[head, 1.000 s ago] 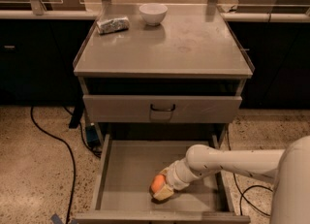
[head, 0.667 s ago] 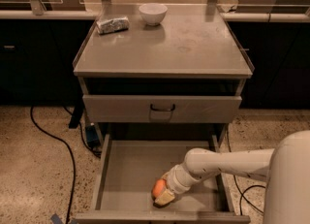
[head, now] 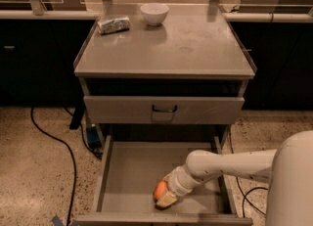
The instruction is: Place orange into middle drawer
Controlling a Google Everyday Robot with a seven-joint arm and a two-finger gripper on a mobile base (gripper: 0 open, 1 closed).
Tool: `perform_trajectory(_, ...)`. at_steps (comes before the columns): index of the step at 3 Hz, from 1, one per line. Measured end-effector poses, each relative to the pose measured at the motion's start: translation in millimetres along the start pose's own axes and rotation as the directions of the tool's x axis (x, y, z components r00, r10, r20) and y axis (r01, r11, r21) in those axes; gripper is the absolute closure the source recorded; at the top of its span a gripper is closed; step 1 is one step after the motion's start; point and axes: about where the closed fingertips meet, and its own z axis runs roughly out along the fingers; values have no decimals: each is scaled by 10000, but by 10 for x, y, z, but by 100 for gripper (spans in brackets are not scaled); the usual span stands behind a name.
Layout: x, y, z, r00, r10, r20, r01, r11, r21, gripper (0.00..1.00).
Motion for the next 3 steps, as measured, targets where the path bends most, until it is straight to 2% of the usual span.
perform_trajectory(1,79,-344,260,9993,-15,-375,26,9996,297,100)
perform_trajectory(3,113,-358,326,9988,156,-469,-143,9995,281,100)
